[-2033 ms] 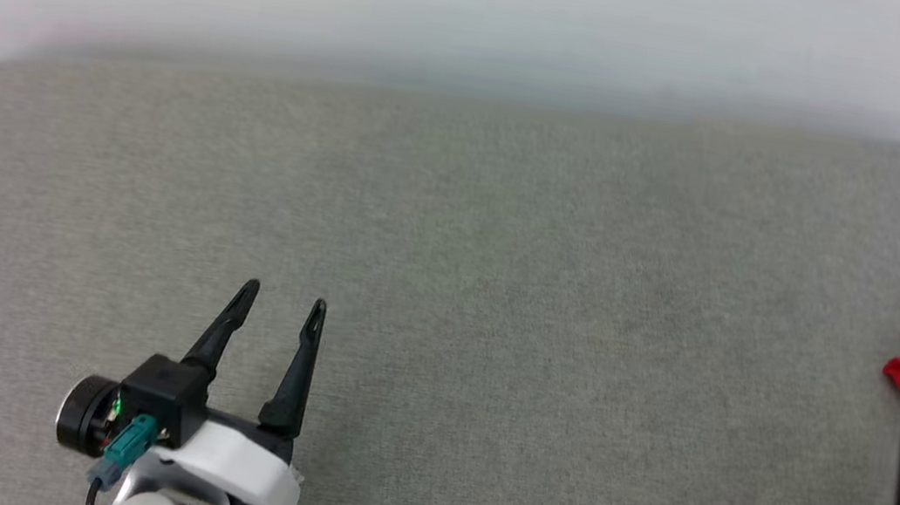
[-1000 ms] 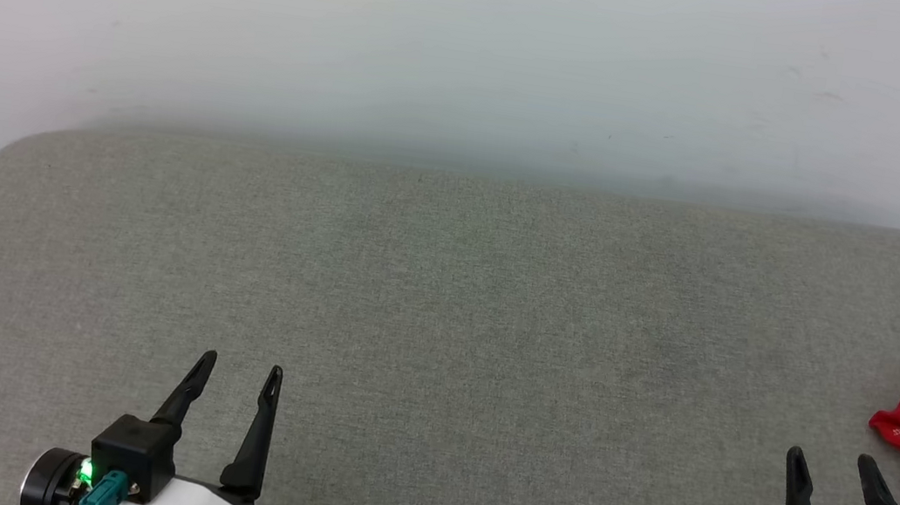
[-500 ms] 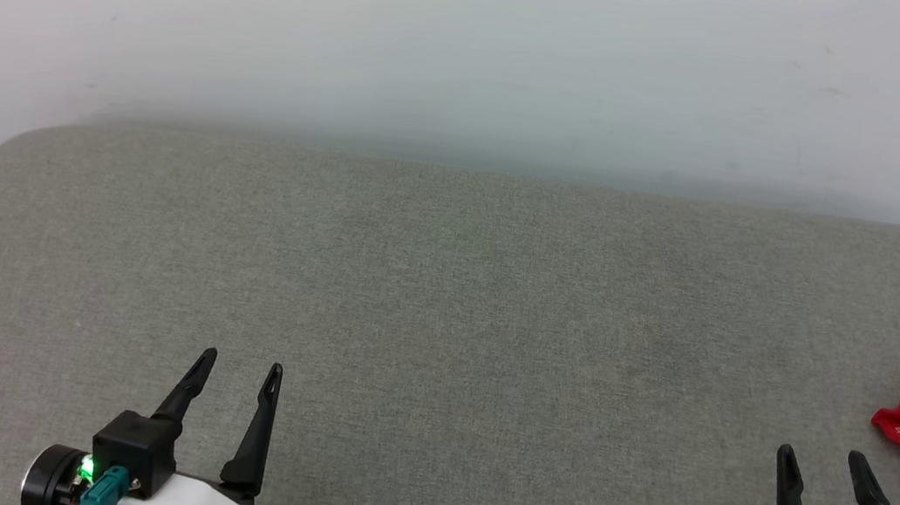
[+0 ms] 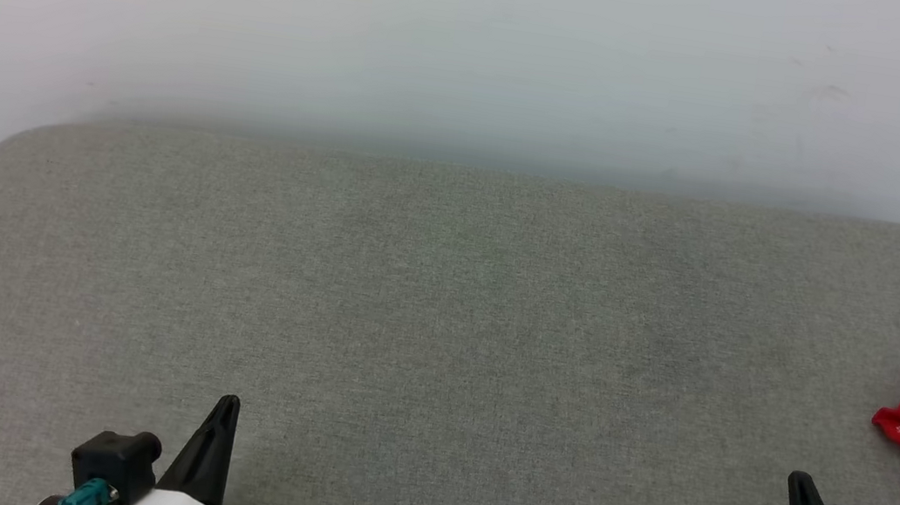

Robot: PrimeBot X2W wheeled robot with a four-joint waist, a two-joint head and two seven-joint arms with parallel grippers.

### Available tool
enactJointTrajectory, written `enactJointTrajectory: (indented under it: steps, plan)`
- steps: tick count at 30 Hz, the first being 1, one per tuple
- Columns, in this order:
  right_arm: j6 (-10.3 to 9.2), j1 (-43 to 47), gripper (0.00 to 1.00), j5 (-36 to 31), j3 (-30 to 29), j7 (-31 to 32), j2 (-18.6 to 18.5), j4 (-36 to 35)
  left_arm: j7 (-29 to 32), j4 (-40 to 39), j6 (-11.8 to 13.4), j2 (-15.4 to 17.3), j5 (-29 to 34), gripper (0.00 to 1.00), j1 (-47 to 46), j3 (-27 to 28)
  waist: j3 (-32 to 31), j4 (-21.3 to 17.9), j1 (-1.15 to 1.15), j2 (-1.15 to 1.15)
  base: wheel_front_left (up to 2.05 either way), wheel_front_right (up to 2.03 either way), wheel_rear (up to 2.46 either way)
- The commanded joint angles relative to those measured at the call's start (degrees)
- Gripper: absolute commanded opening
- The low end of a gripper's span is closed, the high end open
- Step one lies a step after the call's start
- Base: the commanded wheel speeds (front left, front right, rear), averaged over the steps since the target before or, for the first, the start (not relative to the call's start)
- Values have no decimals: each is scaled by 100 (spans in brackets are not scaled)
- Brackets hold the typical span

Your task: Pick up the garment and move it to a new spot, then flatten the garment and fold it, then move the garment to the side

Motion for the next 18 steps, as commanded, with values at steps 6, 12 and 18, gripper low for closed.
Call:
enactJointTrajectory:
  steps: [6, 12, 18]
  plan:
    - [0, -317, 0, 811, 22, 24, -58, 128, 186, -37, -113, -71, -722, 0, -228, 225, 9, -3, 0, 0, 0, 0, 0]
    - [-1, -429, 0, 1306, 33, 48, -71, 262, 308, -13, -174, -126, -1169, 0, -275, 347, 15, -6, 0, 0, 0, 0, 0]
    - [-1, -549, 0, 1857, 41, 81, -83, 411, 449, 14, -245, -191, -1671, 0, -331, 484, 23, -9, 0, 0, 0, 0, 0]
